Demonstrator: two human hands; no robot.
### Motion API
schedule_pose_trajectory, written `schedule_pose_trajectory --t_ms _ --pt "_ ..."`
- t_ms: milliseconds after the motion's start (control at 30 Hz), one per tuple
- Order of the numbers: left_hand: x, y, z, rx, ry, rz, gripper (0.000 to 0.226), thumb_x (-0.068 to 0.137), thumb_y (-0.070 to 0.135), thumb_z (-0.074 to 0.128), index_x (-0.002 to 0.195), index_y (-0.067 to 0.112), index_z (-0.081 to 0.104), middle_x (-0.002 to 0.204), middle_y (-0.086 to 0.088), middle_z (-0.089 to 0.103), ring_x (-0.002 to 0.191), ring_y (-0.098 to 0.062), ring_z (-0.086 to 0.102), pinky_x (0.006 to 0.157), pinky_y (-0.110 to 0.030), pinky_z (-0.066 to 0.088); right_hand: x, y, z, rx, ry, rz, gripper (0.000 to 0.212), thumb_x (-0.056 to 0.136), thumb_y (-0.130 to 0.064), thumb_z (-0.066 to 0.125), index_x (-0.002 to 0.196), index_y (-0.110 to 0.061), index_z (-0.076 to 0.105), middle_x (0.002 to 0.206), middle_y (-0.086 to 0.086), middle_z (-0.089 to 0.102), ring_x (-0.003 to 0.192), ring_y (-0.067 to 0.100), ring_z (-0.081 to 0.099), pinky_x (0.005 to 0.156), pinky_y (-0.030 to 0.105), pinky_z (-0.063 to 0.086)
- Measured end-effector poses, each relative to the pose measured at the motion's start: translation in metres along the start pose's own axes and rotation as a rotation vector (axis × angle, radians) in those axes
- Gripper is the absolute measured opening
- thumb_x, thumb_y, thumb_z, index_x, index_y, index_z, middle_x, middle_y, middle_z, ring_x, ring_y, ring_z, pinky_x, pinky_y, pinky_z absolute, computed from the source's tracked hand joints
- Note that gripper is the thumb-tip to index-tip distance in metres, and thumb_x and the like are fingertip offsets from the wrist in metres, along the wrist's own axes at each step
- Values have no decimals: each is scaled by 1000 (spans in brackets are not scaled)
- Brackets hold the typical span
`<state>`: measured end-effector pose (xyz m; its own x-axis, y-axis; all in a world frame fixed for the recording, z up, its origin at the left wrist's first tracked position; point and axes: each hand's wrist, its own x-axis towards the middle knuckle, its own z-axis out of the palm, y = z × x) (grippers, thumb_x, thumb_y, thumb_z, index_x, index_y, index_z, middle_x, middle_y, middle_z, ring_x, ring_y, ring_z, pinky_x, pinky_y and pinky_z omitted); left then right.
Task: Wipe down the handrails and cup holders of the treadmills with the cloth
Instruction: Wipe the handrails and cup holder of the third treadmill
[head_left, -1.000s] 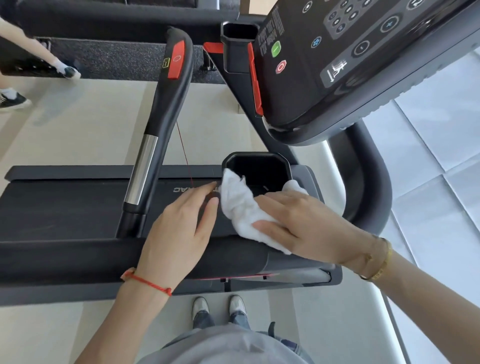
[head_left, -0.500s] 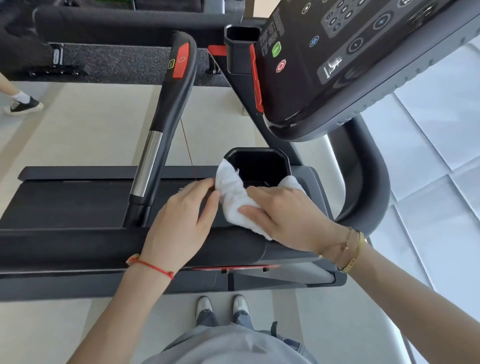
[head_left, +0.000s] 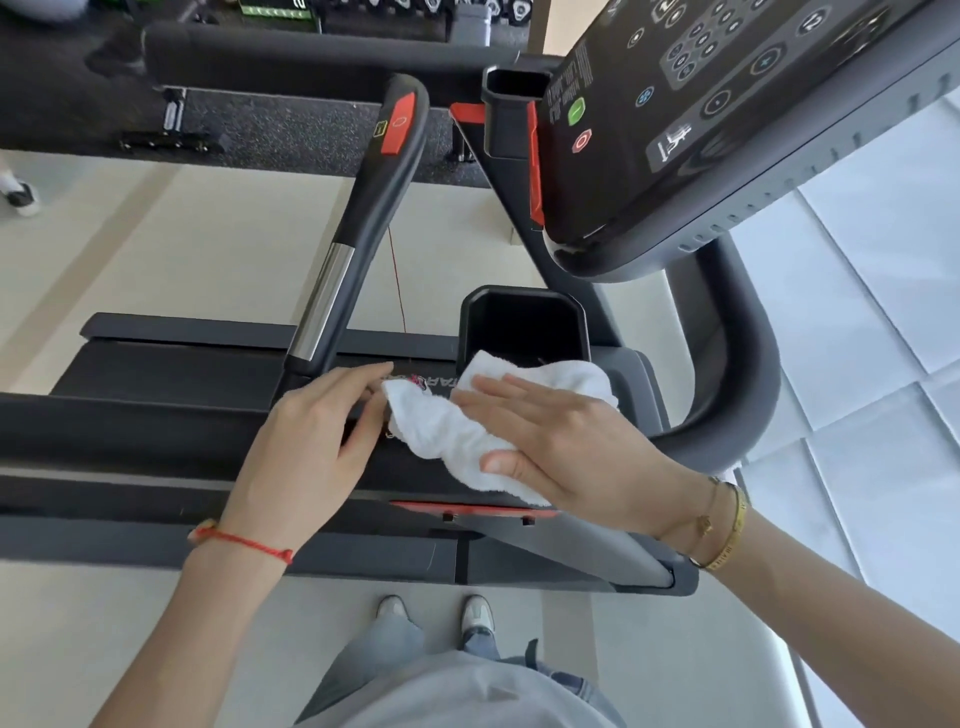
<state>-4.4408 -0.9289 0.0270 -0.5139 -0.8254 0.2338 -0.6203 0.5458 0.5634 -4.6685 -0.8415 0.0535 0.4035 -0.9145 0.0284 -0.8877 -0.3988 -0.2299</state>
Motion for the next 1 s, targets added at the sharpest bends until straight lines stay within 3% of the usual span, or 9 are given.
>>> schedule_pose_trajectory --t_ms 133,233,300,367,467,633,800,1000 --pt "-12 -20 -12 46 23 -3 31 91 6 60 122 8 66 108 -1 70 96 -21 66 95 -49 50 16 -23 12 -76 15 25 58 101 -49 26 145 -15 44 149 0 47 139 16 41 115 30 34" --pt "-17 -39 -24 104 70 26 22 96 10 57 113 7 70 105 -1 72 94 -25 67 93 -50 48 33 -44 19 -173 62 81 56 100 -49 27 138 -17 52 136 -4 60 117 13 62 83 23 52" --pt "-21 -53 -33 135 98 40 19 97 12 56 109 9 71 103 1 72 92 -23 67 95 -47 45 43 -53 20 -220 64 128 54 100 -50 27 133 -18 56 124 -7 66 99 10 68 65 19 47" --pt "-24 -69 -44 146 111 45 19 98 14 54 108 12 71 102 3 72 91 -20 66 98 -44 42 52 -63 22 -256 77 185 53 99 -50 27 130 -20 58 116 -10 68 88 10 69 58 19 40" --pt "-27 -94 -62 146 106 80 23 96 19 51 106 14 71 101 5 72 90 -19 65 99 -45 42 77 -87 36 -275 113 204 53 101 -51 27 132 -20 57 118 -9 66 95 13 67 68 22 46" --pt "-35 -137 -93 139 109 133 19 91 10 57 102 14 70 99 5 71 91 -21 65 95 -47 44 128 -135 65 -219 212 266 52 103 -50 30 135 -17 54 125 -3 63 105 21 62 86 34 50" --pt "-45 -176 -124 147 124 155 23 91 12 53 108 14 69 105 5 70 97 -22 64 95 -45 44 164 -165 80 -203 290 304 50 103 -49 33 132 -16 56 124 -1 63 106 24 61 91 39 49" --pt "-62 -207 -156 119 165 93 23 91 3 58 110 11 68 110 1 69 104 -24 63 94 -49 45 209 -196 88 -209 306 255 46 102 -48 37 129 -16 58 122 -2 64 101 22 62 86 35 50"
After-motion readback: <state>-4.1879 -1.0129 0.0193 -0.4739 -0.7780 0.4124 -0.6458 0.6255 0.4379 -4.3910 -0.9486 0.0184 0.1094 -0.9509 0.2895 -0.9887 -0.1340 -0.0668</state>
